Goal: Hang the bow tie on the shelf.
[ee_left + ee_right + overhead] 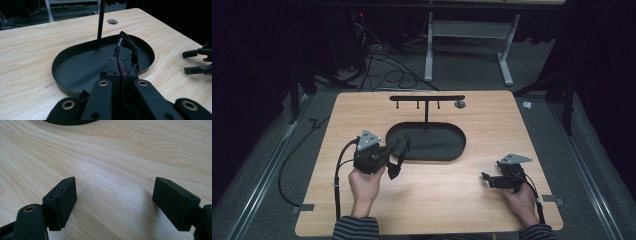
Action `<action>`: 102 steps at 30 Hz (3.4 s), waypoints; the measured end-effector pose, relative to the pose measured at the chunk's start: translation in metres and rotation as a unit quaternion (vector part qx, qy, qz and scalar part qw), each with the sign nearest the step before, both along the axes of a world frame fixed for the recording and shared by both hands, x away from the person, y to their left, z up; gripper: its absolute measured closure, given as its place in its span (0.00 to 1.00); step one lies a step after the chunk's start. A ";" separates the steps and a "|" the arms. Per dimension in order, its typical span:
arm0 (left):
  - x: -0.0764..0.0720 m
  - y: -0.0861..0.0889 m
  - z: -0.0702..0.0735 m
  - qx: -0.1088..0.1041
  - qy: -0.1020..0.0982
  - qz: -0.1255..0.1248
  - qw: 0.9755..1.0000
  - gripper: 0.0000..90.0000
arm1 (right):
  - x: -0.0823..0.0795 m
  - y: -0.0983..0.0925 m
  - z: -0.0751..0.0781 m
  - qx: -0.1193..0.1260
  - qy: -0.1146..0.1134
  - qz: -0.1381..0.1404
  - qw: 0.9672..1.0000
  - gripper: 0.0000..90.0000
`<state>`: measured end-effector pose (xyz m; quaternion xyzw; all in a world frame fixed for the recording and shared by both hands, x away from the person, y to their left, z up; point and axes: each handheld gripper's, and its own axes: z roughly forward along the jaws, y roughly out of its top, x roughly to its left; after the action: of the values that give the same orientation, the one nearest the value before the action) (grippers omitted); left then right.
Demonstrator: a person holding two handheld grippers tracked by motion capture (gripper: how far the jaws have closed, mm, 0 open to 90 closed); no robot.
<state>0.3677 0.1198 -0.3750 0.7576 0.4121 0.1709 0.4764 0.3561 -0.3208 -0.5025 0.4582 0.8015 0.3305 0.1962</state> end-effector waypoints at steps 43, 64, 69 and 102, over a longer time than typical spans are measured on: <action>0.066 -0.052 0.028 0.020 -0.013 0.009 1.000 0.99 | 0.000 0.000 0.000 0.000 0.000 0.001 1.000 0.23; 0.094 -0.061 0.025 0.024 -0.027 0.063 0.997 0.98 | 0.000 0.000 0.000 0.001 0.000 0.001 1.000 0.23; 0.100 -0.062 0.021 0.024 -0.029 0.076 0.996 0.98 | 0.000 0.000 0.000 0.001 0.001 0.001 1.000 0.23; 0.103 -0.070 0.008 0.057 -0.016 0.075 0.995 0.89 | 0.000 0.000 0.000 0.001 0.000 0.001 1.000 0.23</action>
<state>0.4709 0.0494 -0.3670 0.7479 0.4495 0.2412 0.4247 0.3559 -0.3211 -0.5025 0.4577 0.8016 0.3316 0.1949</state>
